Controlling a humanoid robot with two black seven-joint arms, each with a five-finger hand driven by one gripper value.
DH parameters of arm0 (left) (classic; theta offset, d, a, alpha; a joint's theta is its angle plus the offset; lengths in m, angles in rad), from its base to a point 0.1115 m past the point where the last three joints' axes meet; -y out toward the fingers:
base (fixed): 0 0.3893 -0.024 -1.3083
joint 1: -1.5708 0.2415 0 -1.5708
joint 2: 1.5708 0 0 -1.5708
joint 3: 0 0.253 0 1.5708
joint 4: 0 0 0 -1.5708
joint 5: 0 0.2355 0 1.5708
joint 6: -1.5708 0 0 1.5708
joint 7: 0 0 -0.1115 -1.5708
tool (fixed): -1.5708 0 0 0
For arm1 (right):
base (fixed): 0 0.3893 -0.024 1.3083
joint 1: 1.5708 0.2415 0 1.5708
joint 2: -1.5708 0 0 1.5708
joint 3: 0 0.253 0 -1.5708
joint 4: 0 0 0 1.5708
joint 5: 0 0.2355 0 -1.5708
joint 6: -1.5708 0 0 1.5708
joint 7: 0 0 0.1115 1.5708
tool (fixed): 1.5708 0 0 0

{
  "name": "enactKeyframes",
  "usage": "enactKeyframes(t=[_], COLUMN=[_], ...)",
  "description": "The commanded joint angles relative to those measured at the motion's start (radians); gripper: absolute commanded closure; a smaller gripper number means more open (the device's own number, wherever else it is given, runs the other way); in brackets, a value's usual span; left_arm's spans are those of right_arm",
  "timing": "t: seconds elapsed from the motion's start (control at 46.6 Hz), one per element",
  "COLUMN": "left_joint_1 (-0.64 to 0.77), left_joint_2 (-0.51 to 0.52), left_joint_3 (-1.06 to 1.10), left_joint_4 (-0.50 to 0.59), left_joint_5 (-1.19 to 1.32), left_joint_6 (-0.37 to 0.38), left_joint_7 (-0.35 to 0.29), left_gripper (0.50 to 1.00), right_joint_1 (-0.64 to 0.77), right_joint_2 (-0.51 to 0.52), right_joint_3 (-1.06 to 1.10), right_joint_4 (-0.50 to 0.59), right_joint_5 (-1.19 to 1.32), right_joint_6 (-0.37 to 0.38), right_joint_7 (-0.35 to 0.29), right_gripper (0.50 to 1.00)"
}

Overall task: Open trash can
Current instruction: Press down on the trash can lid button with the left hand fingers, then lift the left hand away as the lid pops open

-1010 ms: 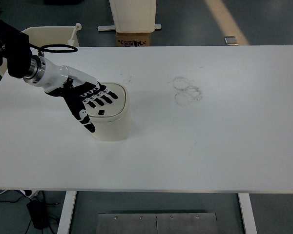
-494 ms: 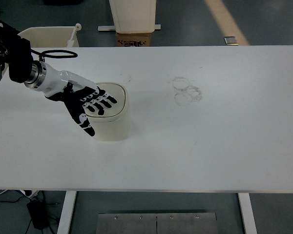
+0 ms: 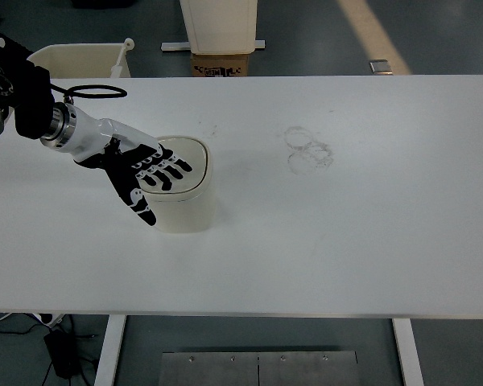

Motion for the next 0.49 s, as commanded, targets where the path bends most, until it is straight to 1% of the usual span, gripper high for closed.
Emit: enactKeyframes(t=[0.0, 0.473], left_joint_1=[0.003, -0.002], left_joint_2=[0.001, 0.012], left_joint_3=[0.000, -0.004], left_joint_4=[0.000, 0.006], left_joint_5=[0.000, -0.002], left_joint_6=[0.000, 0.000], left_joint_7=[0.000, 0.000], left_gripper=[0.500, 0.500], right_joint_1=[0.000, 0.000], right_joint_2=[0.000, 0.000], right_joint_3=[0.000, 0.000], right_joint_4=[0.000, 0.000], right_joint_5=[0.000, 0.000], right_joint_6=[0.000, 0.000], right_joint_7=[0.000, 0.000], right_gripper=[0.509, 0.509])
